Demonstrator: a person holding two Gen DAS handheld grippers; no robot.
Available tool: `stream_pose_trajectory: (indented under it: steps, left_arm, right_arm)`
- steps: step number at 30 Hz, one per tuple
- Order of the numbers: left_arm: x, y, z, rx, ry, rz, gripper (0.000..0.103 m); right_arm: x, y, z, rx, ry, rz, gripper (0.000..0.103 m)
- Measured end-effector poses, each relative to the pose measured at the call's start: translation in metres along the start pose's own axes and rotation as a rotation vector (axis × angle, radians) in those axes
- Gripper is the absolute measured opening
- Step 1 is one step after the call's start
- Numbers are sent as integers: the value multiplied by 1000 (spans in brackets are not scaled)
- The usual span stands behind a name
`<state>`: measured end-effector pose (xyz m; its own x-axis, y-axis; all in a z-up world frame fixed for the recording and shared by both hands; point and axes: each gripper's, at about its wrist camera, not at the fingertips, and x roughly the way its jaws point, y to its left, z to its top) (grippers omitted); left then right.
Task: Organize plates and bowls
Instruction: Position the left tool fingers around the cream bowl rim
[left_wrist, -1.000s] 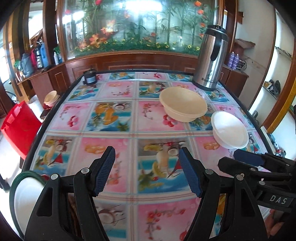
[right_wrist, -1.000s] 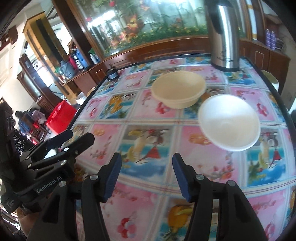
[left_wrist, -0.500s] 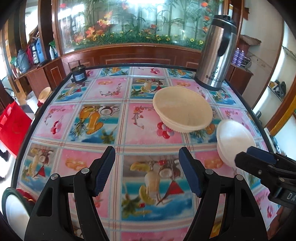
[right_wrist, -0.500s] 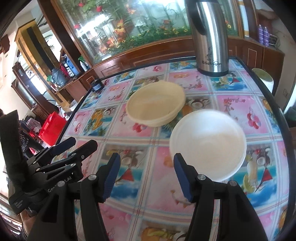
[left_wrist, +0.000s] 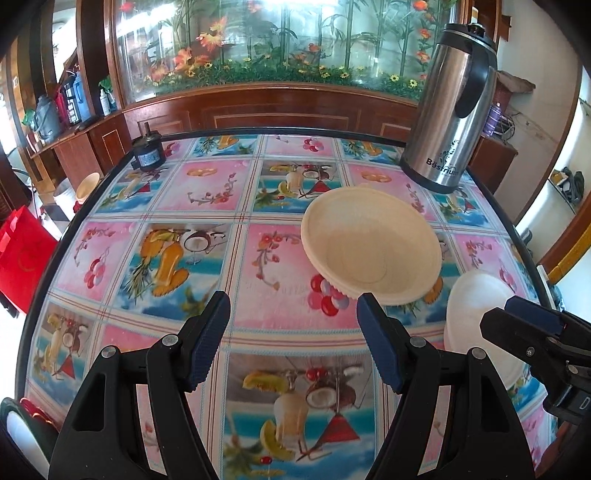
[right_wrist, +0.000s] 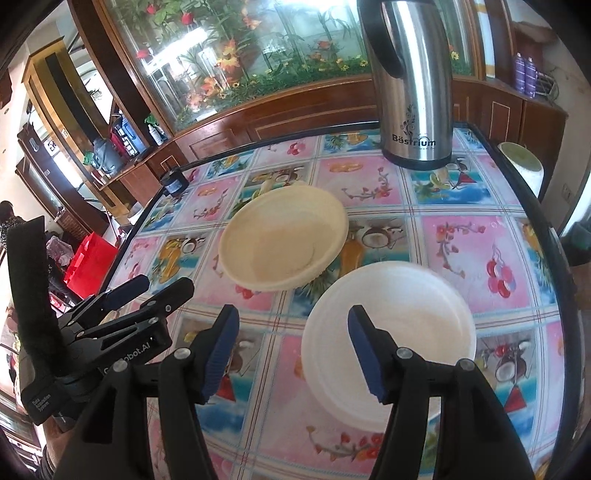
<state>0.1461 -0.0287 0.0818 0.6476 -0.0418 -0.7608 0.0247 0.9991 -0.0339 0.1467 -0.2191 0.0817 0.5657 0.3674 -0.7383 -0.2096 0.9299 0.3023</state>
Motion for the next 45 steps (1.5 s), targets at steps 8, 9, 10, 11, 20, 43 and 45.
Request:
stream_pose_trajectory:
  steps: [8, 9, 10, 11, 20, 43, 45]
  left_arm:
    - [18, -3, 11, -2, 16, 13, 72]
    - [20, -3, 12, -3, 18, 14, 72]
    - [23, -2, 14, -6, 19, 16, 72]
    - [25, -2, 16, -8, 21, 17, 72]
    - [45, -4, 29, -15, 35, 24, 72]
    - [95, -4, 46, -24, 138, 15, 72]
    - [97, -5, 45, -27, 139, 8, 72]
  right_arm:
    - [17, -9, 13, 7, 20, -3, 62]
    - [19, -10, 15, 7, 23, -4, 62]
    - [22, -11, 17, 7, 25, -4, 62]
    - [24, -13, 20, 7, 28, -5, 62]
    - [42, -28, 40, 17, 47, -32, 63]
    - [85, -36, 68, -1, 103, -27, 63]
    - [89, -34, 69, -13, 114, -26, 50]
